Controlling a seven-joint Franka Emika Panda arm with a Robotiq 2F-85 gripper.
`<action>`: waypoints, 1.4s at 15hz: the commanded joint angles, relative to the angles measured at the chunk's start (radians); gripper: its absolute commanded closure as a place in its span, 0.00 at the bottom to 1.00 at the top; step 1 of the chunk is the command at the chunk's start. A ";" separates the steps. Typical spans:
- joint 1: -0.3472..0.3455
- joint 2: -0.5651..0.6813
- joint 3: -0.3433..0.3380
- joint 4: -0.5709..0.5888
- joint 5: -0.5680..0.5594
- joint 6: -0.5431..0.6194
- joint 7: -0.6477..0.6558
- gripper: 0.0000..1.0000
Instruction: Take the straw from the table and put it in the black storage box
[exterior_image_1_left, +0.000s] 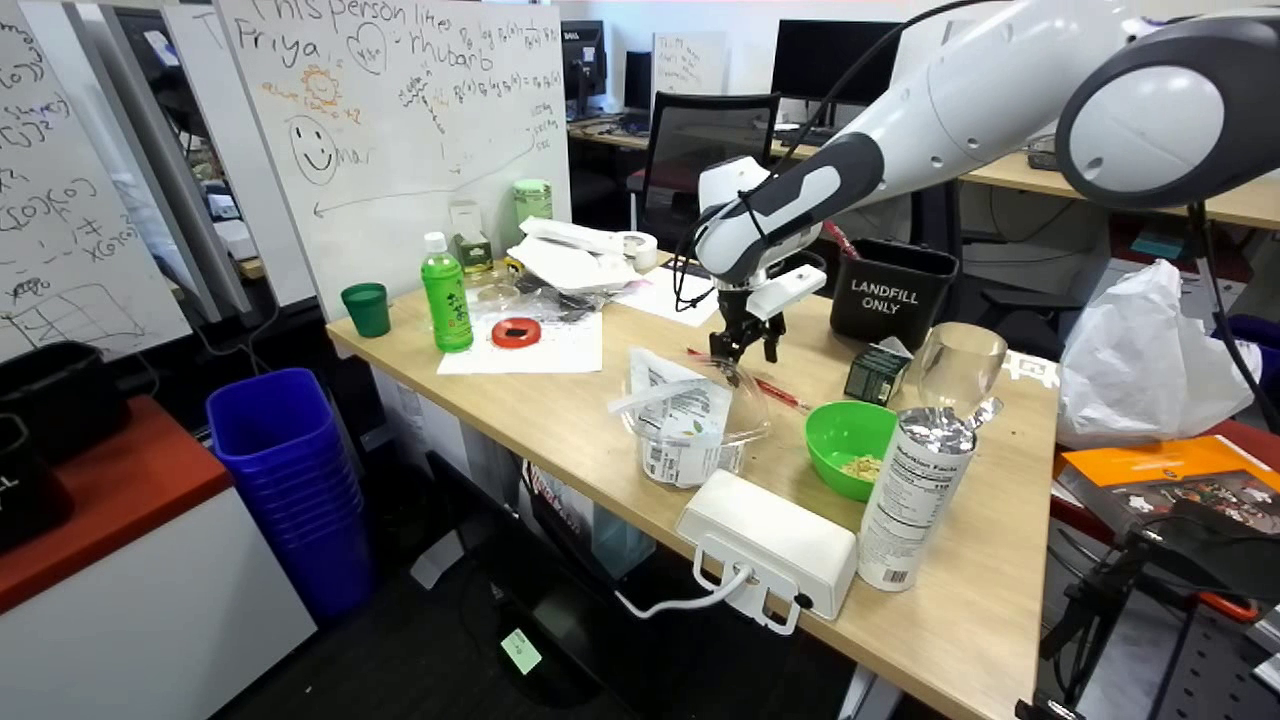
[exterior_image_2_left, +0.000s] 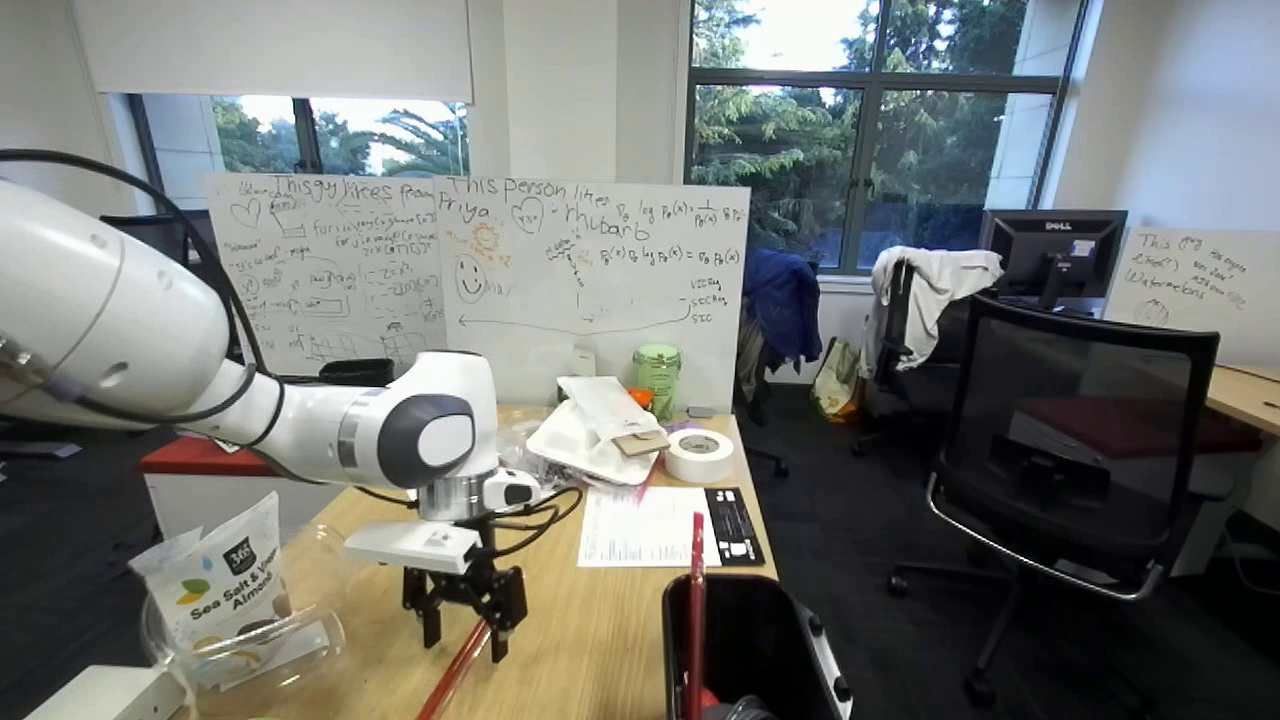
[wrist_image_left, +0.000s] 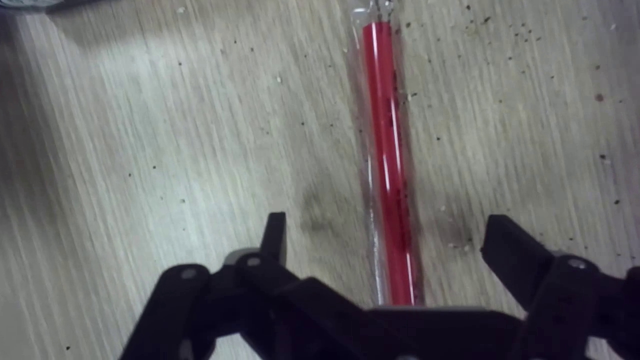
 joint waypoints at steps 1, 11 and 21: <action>-0.029 0.045 0.029 0.080 0.015 -0.022 -0.042 0.08; -0.036 0.078 0.055 0.141 0.027 -0.059 -0.077 0.88; -0.074 0.010 0.070 0.066 0.055 0.014 -0.070 1.00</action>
